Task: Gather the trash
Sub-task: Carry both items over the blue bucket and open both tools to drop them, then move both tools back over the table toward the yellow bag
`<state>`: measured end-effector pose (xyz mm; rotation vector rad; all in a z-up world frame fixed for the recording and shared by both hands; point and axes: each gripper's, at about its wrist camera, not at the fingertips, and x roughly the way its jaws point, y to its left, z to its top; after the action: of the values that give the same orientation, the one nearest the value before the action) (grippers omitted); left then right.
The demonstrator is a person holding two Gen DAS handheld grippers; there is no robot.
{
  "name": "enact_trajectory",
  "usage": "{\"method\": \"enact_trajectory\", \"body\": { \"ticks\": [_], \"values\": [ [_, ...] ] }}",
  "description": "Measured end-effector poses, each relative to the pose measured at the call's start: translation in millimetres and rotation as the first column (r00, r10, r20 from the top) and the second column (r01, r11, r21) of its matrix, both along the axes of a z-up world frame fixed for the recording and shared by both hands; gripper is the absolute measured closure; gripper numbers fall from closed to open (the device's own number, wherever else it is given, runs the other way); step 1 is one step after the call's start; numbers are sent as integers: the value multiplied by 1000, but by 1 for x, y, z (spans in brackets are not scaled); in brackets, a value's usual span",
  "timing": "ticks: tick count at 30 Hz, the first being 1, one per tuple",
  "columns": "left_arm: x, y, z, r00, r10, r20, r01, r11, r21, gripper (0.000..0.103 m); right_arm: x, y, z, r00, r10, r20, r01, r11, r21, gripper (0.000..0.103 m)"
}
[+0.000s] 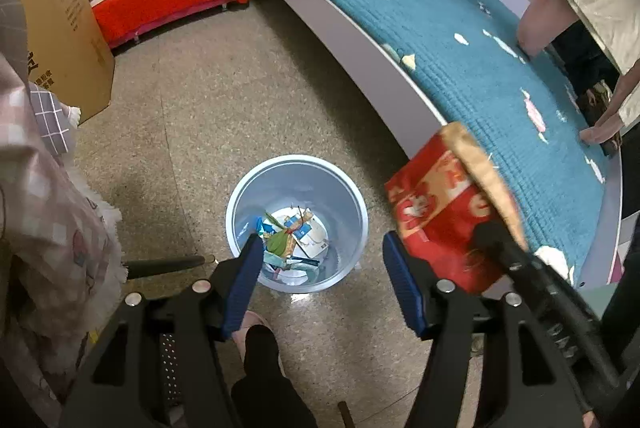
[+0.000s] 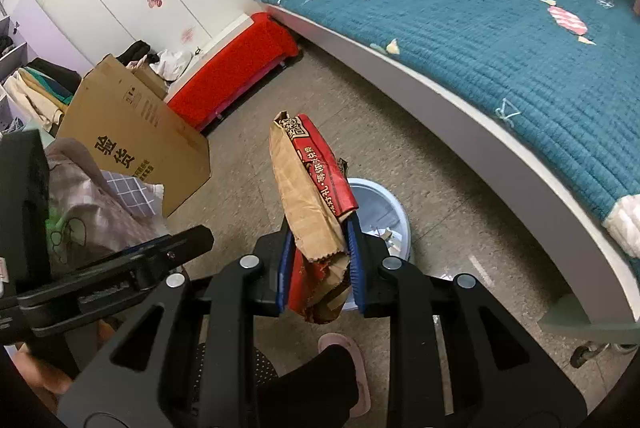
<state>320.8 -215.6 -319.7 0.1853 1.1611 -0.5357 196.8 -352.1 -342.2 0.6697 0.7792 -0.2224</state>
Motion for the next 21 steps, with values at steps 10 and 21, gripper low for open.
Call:
{"method": "enact_trajectory", "body": {
  "ticks": [10, 21],
  "values": [
    [5, 14, 36, 982, 106, 159, -117, 991, 60, 25, 22, 18, 15, 999, 25, 43, -24, 1000, -17, 78],
    [4, 17, 48, 984, 124, 129, -123, 992, -11, 23, 41, 18, 8, 1000, 17, 13, -17, 1000, -20, 50]
  ]
}}
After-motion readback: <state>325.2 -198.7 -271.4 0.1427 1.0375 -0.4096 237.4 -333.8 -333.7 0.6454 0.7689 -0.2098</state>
